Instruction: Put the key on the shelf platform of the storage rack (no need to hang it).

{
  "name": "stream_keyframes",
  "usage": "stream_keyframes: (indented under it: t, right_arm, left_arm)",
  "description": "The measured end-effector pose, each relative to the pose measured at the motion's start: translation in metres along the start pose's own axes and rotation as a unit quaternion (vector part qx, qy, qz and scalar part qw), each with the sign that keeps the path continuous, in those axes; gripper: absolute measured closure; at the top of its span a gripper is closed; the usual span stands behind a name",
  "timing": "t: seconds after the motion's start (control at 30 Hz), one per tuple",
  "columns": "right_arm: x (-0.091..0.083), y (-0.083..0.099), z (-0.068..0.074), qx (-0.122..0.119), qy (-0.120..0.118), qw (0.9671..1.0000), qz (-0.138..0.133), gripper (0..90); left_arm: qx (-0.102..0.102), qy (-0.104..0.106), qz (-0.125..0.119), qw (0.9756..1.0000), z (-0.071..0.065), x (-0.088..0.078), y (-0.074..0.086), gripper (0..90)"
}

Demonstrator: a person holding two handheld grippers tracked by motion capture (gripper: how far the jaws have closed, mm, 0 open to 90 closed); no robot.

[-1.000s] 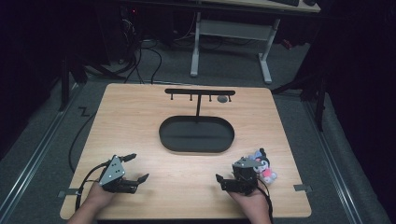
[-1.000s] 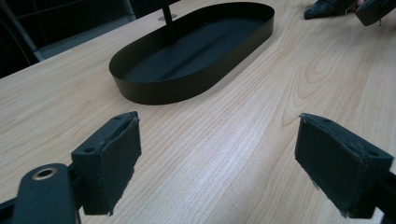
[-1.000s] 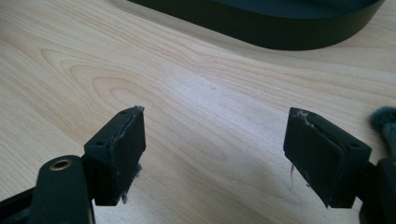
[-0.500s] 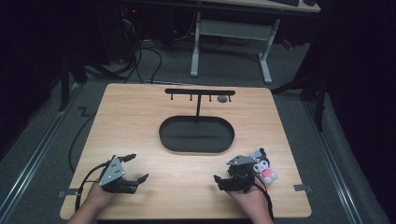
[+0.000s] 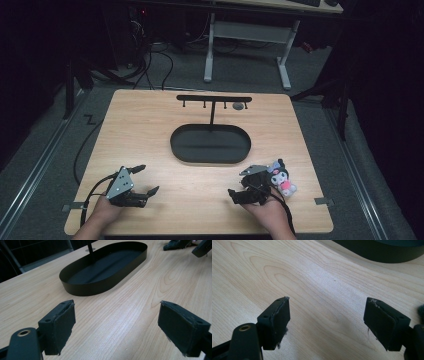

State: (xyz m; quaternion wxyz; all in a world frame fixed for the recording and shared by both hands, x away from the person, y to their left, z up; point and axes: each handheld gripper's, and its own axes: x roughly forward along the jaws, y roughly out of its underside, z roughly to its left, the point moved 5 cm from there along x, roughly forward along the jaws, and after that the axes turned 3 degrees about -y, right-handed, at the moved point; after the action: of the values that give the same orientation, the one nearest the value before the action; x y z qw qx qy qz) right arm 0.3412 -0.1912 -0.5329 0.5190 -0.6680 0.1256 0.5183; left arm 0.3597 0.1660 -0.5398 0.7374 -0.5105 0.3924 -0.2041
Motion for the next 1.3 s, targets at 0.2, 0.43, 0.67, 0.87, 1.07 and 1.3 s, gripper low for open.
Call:
stream_keyframes:
  t: [0.2,0.43,0.67,0.87,1.07,1.3]
  right_arm:
    - [0.004,-0.0005,-0.0015,0.006,0.0,0.9999,0.013,20.8]
    - [0.0064,0.0001,-0.0033,0.005,-0.001,0.9991,0.042,23.8]
    - [0.0018,-0.005,-0.006,0.004,-0.002,0.997,0.077,23.9]
    - [0.0003,-0.0084,-0.0035,-0.009,0.001,0.9946,0.103,23.4]
    - [0.0009,-0.0073,-0.0024,-0.015,0.001,0.9931,0.116,23.3]
    - [-0.0023,-0.0085,-0.0027,-0.025,0.004,0.9919,0.124,22.9]
  left_arm:
    - [-0.001,-0.001,0.0,1.0,0.0002,-0.0003,0.0001,15.4]
    - [-0.001,-0.002,-0.001,1.0,0.0002,-0.0008,0.0001,15.4]
    - [-0.002,-0.002,-0.002,1.0,0.0003,-0.0011,0.0002,15.4]
    - [0.0,-0.002,-0.002,1.0,0.0001,-0.0009,0.0002,15.3]
    - [0.0,-0.003,-0.001,1.0,-0.0004,-0.0005,0.0003,15.4]
    - [0.0,-0.002,0.0,1.0,-0.0004,-0.0002,0.0002,15.4]
